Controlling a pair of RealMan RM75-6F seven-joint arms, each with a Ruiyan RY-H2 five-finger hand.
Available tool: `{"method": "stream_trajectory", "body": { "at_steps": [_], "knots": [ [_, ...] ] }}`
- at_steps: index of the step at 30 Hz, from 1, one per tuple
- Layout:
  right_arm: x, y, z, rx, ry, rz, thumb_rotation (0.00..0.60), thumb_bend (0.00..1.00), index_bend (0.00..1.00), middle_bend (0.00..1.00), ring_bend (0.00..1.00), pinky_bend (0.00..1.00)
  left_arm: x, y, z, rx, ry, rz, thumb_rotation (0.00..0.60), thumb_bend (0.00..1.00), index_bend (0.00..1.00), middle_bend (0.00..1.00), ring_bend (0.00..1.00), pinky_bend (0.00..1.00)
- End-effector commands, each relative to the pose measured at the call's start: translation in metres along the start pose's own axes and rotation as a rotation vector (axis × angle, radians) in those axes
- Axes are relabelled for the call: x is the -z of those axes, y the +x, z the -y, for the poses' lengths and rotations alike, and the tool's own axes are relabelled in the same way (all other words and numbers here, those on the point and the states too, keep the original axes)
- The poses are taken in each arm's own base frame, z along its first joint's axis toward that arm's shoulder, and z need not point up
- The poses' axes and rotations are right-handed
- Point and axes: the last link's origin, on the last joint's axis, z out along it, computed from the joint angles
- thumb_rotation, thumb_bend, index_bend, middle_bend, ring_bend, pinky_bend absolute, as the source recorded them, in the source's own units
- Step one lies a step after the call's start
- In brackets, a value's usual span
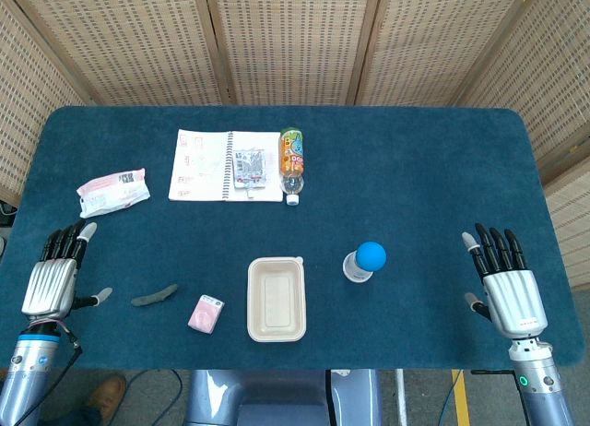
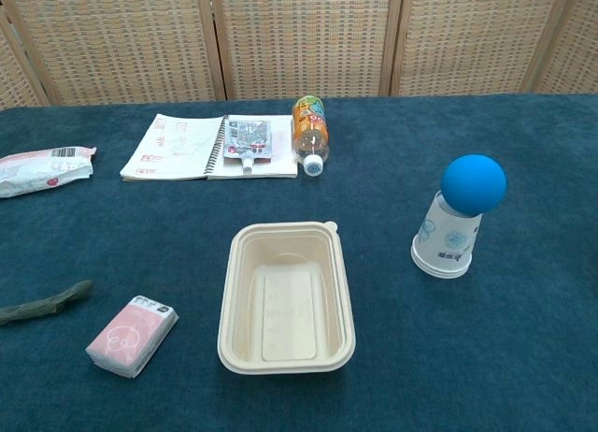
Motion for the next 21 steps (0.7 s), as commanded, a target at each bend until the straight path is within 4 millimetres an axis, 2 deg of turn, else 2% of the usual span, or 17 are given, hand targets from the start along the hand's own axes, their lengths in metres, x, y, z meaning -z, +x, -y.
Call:
{"method": "stream_trajectory", "body": {
  "at_steps": [1, 9, 12, 14, 18, 21],
  "knots": [
    [0.001, 0.001, 0.0, 0.003, -0.002, -0.002, 0.6, 0.0, 0.0, 0.0, 0.0, 0.0, 0.001, -0.002, -0.001, -0.004, -0.007, 0.008, 0.6, 0.0, 0.0, 0.0, 0.0, 0.0],
    [0.004, 0.003, 0.0, 0.001, -0.004, -0.002, 0.6, 0.0, 0.0, 0.0, 0.0, 0.0, 0.005, -0.011, -0.004, -0.021, -0.02, 0.049, 0.6, 0.0, 0.03, 0.0, 0.0, 0.0],
    [0.004, 0.004, 0.001, -0.006, 0.001, -0.005, 0.6, 0.0, 0.0, 0.0, 0.0, 0.0, 0.006, -0.027, -0.007, -0.039, -0.034, 0.118, 0.6, 0.0, 0.21, 0.0, 0.0, 0.0],
    [0.004, 0.004, 0.002, -0.006, 0.007, -0.003, 0.6, 0.0, 0.0, 0.0, 0.0, 0.0, 0.004, -0.039, -0.01, -0.035, -0.039, 0.177, 0.6, 0.02, 0.3, 0.0, 0.0, 0.0],
    [0.004, 0.002, 0.003, -0.007, 0.01, 0.009, 0.6, 0.0, 0.0, 0.0, 0.0, 0.0, -0.003, -0.056, -0.015, -0.021, -0.04, 0.242, 0.6, 0.15, 0.43, 0.0, 0.0, 0.0],
    [0.004, 0.0, 0.004, -0.009, 0.012, 0.014, 0.6, 0.0, 0.0, 0.0, 0.0, 0.0, -0.008, -0.069, -0.018, -0.021, -0.033, 0.272, 0.6, 0.23, 0.47, 0.0, 0.0, 0.0]
  ]
}}
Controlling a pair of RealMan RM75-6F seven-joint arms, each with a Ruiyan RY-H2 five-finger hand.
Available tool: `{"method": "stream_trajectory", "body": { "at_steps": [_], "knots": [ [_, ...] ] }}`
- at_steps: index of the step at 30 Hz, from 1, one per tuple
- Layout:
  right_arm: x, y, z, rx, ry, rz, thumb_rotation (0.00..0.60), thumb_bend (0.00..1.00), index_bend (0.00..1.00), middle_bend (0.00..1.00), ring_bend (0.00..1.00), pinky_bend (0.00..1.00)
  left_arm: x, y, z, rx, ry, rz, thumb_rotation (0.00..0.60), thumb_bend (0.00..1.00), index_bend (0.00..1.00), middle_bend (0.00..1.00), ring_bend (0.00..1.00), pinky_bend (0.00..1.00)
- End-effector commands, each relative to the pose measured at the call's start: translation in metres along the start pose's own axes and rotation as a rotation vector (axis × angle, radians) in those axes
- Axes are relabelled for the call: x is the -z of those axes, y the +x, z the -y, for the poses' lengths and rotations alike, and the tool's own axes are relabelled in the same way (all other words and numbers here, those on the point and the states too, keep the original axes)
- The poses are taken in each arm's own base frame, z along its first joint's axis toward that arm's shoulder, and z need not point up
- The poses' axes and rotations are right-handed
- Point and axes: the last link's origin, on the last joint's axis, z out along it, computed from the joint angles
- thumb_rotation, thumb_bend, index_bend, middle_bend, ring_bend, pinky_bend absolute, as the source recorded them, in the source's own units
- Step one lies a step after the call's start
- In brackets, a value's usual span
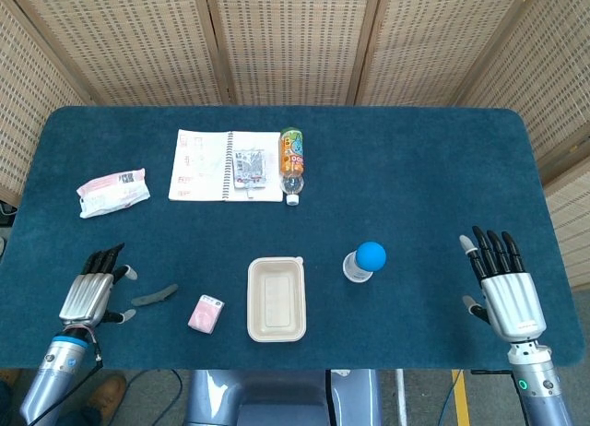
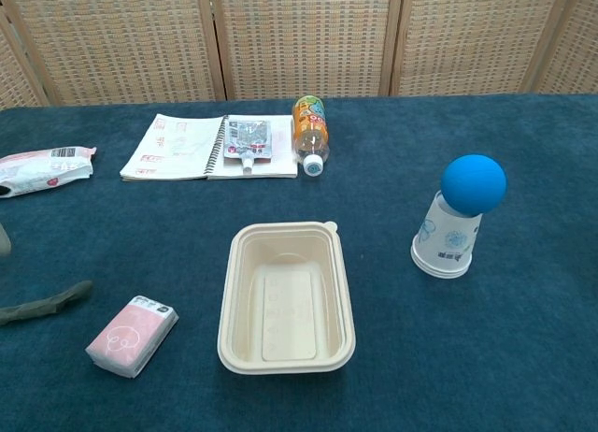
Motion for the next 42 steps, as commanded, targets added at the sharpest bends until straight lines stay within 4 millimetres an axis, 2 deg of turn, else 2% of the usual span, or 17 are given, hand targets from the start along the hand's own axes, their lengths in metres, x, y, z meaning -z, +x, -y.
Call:
{"method": "stream_trajectory", "body": {
  "at_steps": [1, 8, 12, 42],
  "knots": [
    [0.0, -0.001, 0.001, -0.002, 0.002, 0.002, 0.6, 0.0, 0.0, 0.0, 0.0, 0.0, -0.01, -0.013, -0.004, -0.008, 0.009, 0.028, 0.6, 0.24, 0.48, 0.0, 0.0, 0.0],
    [-0.001, -0.001, 0.0, -0.012, 0.006, -0.002, 0.6, 0.0, 0.0, 0.0, 0.0, 0.0, -0.017, -0.031, -0.015, 0.003, 0.016, 0.037, 0.6, 0.26, 0.5, 0.0, 0.0, 0.0],
    [-0.002, 0.0, -0.001, -0.023, 0.003, -0.005, 0.6, 0.0, 0.0, 0.0, 0.0, 0.0, -0.022, -0.036, -0.015, 0.006, 0.035, 0.03, 0.6, 0.28, 0.51, 0.0, 0.0, 0.0],
    [-0.002, -0.003, -0.001, -0.04, 0.011, 0.009, 0.6, 0.0, 0.0, 0.0, 0.0, 0.0, -0.025, -0.045, -0.011, -0.022, 0.071, 0.042, 0.6, 0.28, 0.55, 0.0, 0.0, 0.0]
  ]
}}
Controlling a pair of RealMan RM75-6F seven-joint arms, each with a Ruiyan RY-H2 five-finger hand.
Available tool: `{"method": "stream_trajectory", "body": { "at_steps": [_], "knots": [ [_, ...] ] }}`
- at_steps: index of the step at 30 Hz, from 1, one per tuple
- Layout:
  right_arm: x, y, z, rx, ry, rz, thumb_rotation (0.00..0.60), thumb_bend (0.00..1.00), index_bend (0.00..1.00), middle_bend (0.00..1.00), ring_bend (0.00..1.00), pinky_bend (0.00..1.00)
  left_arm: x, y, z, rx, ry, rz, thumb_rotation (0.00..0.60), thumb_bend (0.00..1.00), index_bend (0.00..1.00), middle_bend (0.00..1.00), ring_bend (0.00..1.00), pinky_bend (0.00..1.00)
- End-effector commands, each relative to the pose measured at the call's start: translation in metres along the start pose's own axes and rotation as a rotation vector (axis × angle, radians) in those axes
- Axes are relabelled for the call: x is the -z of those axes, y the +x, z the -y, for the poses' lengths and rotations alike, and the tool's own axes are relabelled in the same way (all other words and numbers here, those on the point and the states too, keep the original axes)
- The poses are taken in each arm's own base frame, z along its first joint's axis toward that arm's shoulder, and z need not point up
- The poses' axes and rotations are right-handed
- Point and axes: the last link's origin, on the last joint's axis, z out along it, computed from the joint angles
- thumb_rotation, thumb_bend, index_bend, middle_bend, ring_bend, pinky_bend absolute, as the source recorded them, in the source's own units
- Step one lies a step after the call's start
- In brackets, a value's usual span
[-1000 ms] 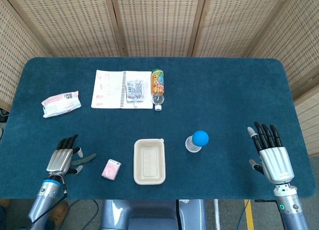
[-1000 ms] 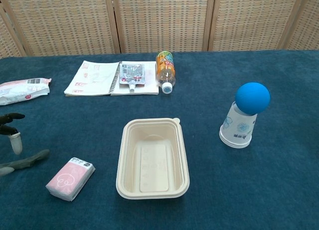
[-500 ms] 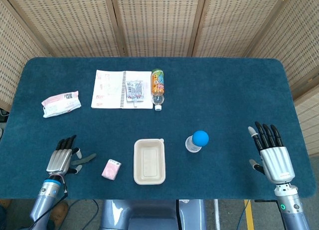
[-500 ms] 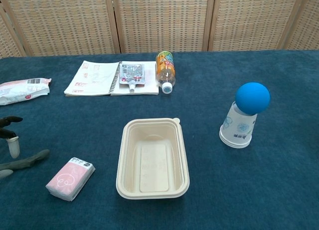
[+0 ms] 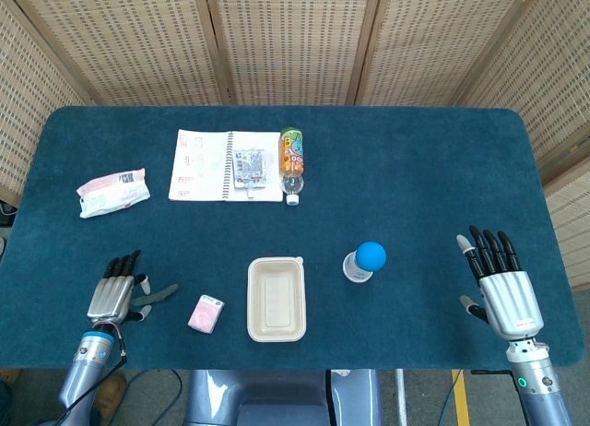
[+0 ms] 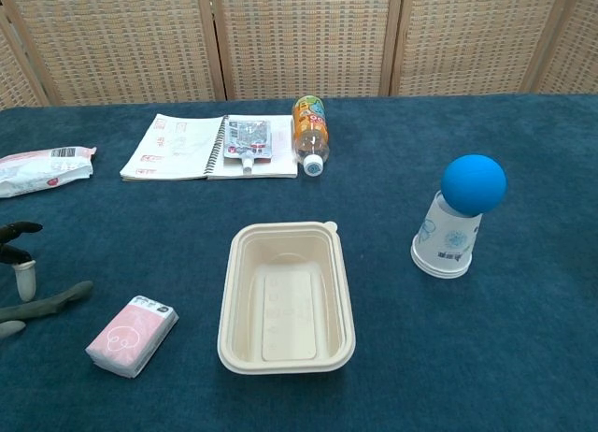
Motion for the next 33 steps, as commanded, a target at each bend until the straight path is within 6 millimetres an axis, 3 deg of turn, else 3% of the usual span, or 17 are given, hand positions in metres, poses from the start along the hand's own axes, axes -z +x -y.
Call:
{"method": "stream_trajectory", "body": {
  "at_steps": [1, 25, 33],
  "knots": [
    [-0.0001, 0.0003, -0.0005, -0.002, -0.001, -0.001, 0.6, 0.0, 0.0, 0.0, 0.0, 0.0, -0.0007, -0.0006, -0.0003, -0.004, 0.002, 0.001, 0.6, 0.28, 0.55, 0.0, 0.0, 0.0],
    [-0.0003, 0.0003, -0.002, -0.011, -0.008, 0.004, 0.6, 0.0, 0.0, 0.0, 0.0, 0.0, -0.0059, -0.003, 0.0012, -0.022, 0.027, -0.011, 0.6, 0.38, 0.59, 0.0, 0.0, 0.0],
    [-0.0002, 0.0009, -0.0025, -0.015, -0.009, 0.004, 0.6, 0.0, 0.0, 0.0, 0.0, 0.0, -0.0072, -0.004, 0.0018, -0.025, 0.037, -0.016, 0.6, 0.51, 0.61, 0.0, 0.0, 0.0]
  ]
}}
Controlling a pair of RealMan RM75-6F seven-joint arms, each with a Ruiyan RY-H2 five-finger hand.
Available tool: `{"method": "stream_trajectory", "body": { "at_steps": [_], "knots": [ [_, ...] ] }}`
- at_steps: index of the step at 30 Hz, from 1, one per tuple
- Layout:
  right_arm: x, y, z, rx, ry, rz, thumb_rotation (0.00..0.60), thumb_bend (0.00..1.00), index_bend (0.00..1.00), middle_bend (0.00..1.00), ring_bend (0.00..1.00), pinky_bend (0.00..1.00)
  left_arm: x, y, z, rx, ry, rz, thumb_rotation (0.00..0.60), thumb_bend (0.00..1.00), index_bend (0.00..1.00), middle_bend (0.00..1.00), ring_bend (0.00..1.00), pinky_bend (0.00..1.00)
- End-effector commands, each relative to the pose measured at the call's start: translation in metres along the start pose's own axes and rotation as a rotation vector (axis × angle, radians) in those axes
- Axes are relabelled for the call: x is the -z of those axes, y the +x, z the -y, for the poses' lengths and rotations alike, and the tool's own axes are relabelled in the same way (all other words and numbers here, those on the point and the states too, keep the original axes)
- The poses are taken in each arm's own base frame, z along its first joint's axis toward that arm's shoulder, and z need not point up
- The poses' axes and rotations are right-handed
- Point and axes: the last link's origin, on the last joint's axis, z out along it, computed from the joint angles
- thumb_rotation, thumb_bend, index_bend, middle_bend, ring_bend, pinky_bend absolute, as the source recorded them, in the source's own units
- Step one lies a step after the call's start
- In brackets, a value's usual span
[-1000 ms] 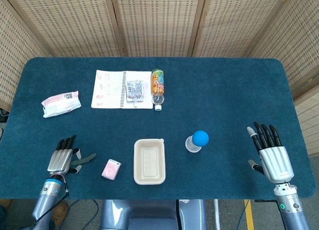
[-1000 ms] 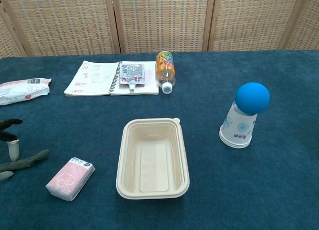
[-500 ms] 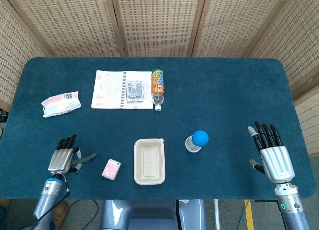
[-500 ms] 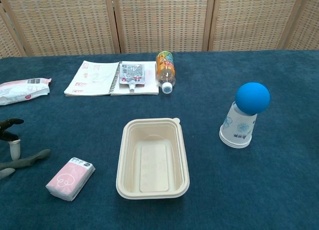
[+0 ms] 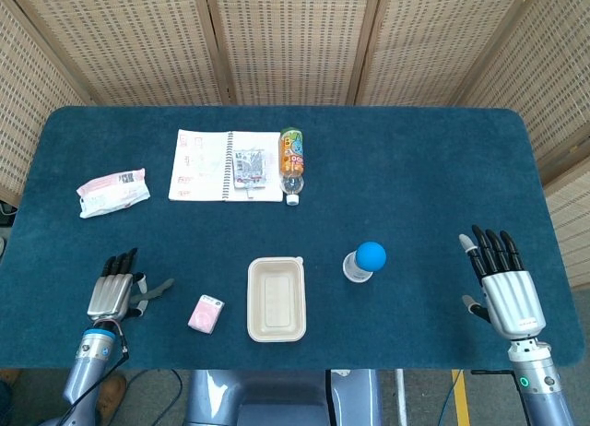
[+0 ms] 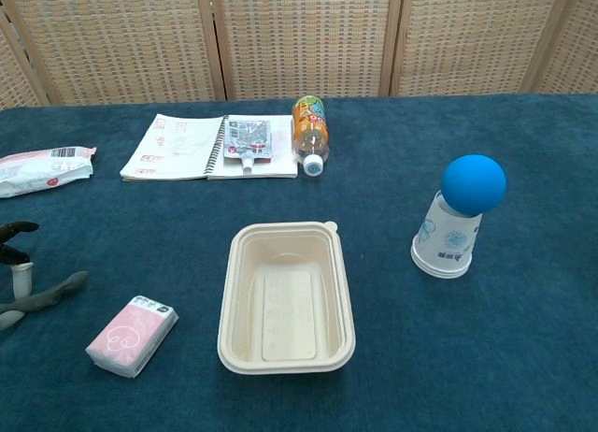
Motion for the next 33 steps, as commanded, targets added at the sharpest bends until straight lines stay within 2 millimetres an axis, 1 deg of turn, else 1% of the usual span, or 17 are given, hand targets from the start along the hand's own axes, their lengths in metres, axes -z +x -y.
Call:
{"method": "stream_trajectory", "body": {
  "at_steps": [1, 5, 10, 17, 20, 23, 26, 29, 30, 31, 32, 33],
  "knots": [
    [0.0, 0.0, 0.0, -0.001, 0.0, 0.0, 0.6, 0.0, 0.0, 0.0, 0.0, 0.0, 0.0, 0.0, 0.0, 0.0, 0.001, 0.0, 0.6, 0.53, 0.62, 0.0, 0.0, 0.0],
    [0.0, 0.0, 0.0, -0.003, 0.0, -0.001, 0.6, 0.0, 0.0, 0.0, 0.0, 0.0, -0.001, 0.0, 0.0, 0.0, 0.004, -0.002, 0.6, 0.59, 0.64, 0.0, 0.0, 0.0],
    [0.0, 0.0, -0.001, -0.006, -0.001, -0.001, 0.6, 0.0, 0.0, 0.0, 0.0, 0.0, -0.001, 0.002, -0.001, 0.009, -0.001, -0.009, 0.6, 0.62, 0.65, 0.0, 0.0, 0.0],
    [0.0, -0.001, 0.001, -0.008, 0.007, 0.004, 0.6, 0.0, 0.0, 0.0, 0.0, 0.0, -0.008, 0.027, -0.01, 0.054, -0.053, -0.056, 0.6, 0.64, 0.67, 0.0, 0.0, 0.0],
    [-0.001, -0.002, 0.004, -0.005, 0.021, 0.007, 0.6, 0.0, 0.0, 0.0, 0.0, 0.0, -0.019, 0.046, -0.022, 0.079, -0.133, -0.091, 0.6, 0.64, 0.69, 0.0, 0.0, 0.0],
    [-0.003, -0.001, 0.005, -0.005, 0.031, 0.001, 0.6, 0.0, 0.0, 0.0, 0.0, 0.0, -0.027, 0.058, -0.032, 0.123, -0.219, -0.102, 0.6, 0.64, 0.69, 0.0, 0.0, 0.0],
    [-0.01, 0.004, 0.007, -0.016, 0.051, -0.006, 0.6, 0.0, 0.0, 0.0, 0.0, 0.0, -0.037, 0.075, -0.049, 0.205, -0.331, -0.126, 0.6, 0.64, 0.71, 0.0, 0.0, 0.0],
    [-0.018, 0.01, 0.01, -0.029, 0.078, -0.013, 0.6, 0.0, 0.03, 0.0, 0.0, 0.0, -0.042, 0.083, -0.06, 0.268, -0.406, -0.144, 0.6, 0.65, 0.73, 0.0, 0.0, 0.0],
    [-0.021, 0.013, 0.011, -0.038, 0.093, -0.015, 0.6, 0.0, 0.04, 0.0, 0.0, 0.0, -0.044, 0.086, -0.066, 0.302, -0.433, -0.149, 0.6, 0.65, 0.73, 0.0, 0.0, 0.0],
    [-0.029, 0.018, 0.016, -0.057, 0.125, -0.022, 0.6, 0.0, 0.05, 0.0, 0.0, 0.0, -0.047, 0.091, -0.079, 0.394, -0.473, -0.141, 0.6, 0.66, 0.74, 0.0, 0.0, 0.0],
    [-0.036, 0.023, 0.018, -0.074, 0.146, -0.016, 0.6, 0.0, 0.06, 0.0, 0.0, 0.0, -0.052, 0.095, -0.087, 0.451, -0.495, -0.134, 0.6, 0.67, 0.74, 0.0, 0.0, 0.0],
    [-0.041, 0.027, 0.019, -0.082, 0.16, -0.015, 0.6, 0.0, 0.07, 0.0, 0.0, 0.0, -0.055, 0.096, -0.091, 0.469, -0.507, -0.132, 0.6, 0.68, 0.74, 0.0, 0.0, 0.0]
  ]
}}
